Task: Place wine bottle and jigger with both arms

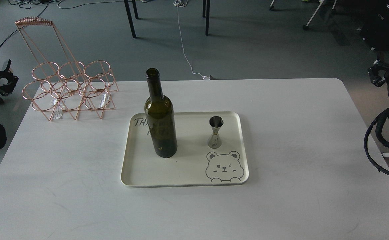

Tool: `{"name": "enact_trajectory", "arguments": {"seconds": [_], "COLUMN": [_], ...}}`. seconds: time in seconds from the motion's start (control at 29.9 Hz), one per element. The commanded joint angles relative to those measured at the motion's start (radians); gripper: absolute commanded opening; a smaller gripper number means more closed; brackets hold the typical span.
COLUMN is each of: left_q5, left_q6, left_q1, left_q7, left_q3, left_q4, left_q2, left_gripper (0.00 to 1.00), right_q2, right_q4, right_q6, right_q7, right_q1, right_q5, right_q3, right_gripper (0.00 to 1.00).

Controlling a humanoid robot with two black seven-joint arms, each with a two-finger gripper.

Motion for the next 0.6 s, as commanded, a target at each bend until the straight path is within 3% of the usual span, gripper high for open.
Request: {"name": "enact_trajectory", "arguments": {"seconds": [0.0, 0.33, 0.47, 0.57], "left_q5": [0.001, -0.002, -0.001, -0.001], "left_q6": [-0.001, -0.001, -0.001, -0.001], "left_q1": [0.001, 0.001, -0.001, -0.001], "left_q7": [-0.005, -0.005, 0.000, 0.000], "left_q3": [0.000, -0.003, -0.006, -0.011], "left_q4": [0.000, 0.000, -0.002, -0.003], "left_q2": [0.003, 0.005, 0.006, 0.005], "left_gripper": [0.99, 0.99, 0.99, 0.99], "right_q2": [0.002, 0.013, -0.020, -0.114], "right_q4": [0.001, 0.042, 0.179, 0.335], "right_q6": [0.000, 0.002, -0.009, -0.026], "right_q7": [0.000, 0.000, 0.000, 0.000], "right_q1": [-0.004, -0.027, -0.031, -0.030], "right_q5": [-0.002, -0.005, -0.020, -0.069], "right_q3": [0.001, -0.010, -0.019, -0.059], "right_gripper": [1.00, 1.00, 1.00, 1.00]}}
